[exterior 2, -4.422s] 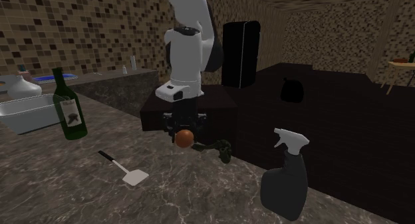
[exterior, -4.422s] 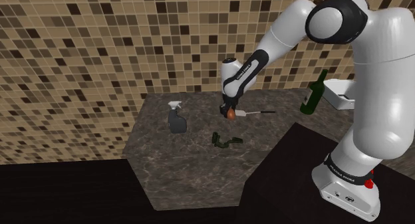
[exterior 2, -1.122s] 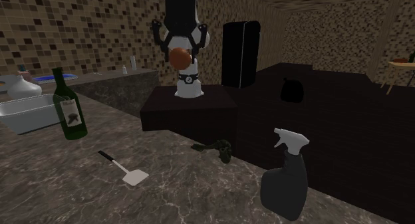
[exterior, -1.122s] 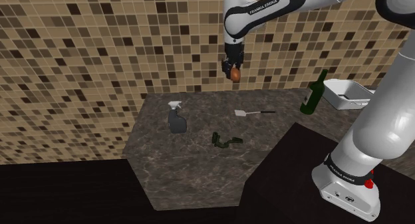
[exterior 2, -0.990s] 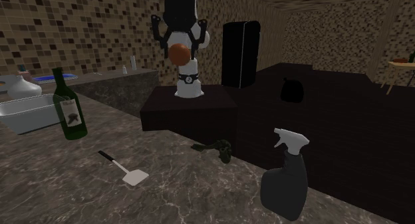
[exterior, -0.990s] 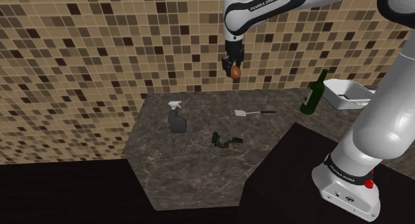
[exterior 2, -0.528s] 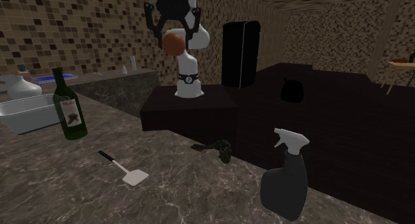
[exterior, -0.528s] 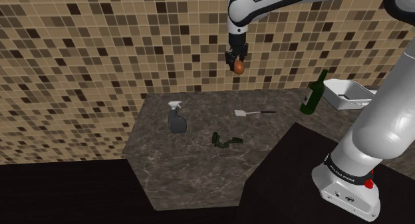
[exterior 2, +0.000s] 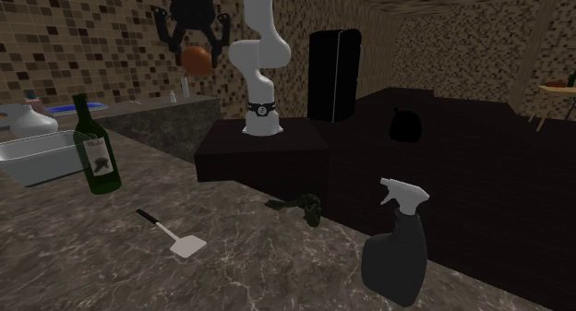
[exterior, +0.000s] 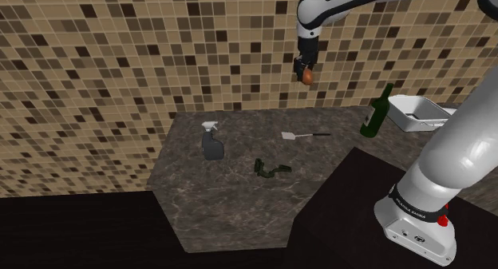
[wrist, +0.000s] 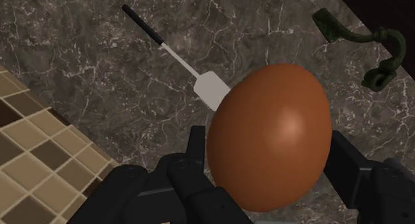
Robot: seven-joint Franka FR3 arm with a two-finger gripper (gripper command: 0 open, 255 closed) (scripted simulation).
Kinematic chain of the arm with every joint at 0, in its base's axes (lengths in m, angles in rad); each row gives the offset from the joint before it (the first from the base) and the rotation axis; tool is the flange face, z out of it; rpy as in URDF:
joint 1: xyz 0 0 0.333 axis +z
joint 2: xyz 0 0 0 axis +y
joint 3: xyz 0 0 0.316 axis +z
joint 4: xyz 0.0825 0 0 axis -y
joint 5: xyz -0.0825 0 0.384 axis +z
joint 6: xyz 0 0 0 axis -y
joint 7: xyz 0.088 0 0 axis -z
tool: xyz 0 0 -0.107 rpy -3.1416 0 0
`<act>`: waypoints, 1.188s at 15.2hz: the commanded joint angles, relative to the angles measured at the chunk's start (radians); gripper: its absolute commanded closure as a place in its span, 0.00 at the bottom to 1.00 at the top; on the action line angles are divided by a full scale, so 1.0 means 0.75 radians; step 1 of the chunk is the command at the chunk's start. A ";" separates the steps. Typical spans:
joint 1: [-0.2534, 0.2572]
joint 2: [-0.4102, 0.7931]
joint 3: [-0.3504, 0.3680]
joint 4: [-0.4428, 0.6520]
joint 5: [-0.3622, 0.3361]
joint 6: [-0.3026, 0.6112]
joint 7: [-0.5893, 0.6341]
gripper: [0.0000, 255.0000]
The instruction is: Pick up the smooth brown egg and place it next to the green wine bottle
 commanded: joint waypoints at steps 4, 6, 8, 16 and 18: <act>-0.077 -0.032 -0.085 -0.035 -0.014 0.016 -0.157 1.00; -0.108 -0.035 -0.120 -0.039 -0.019 0.023 -0.220 1.00; -0.138 -0.032 -0.154 -0.036 -0.022 0.028 -0.284 1.00; -0.261 0.031 -0.292 0.033 -0.016 0.044 -0.547 1.00; -0.292 0.061 -0.325 0.066 -0.007 0.045 -0.615 1.00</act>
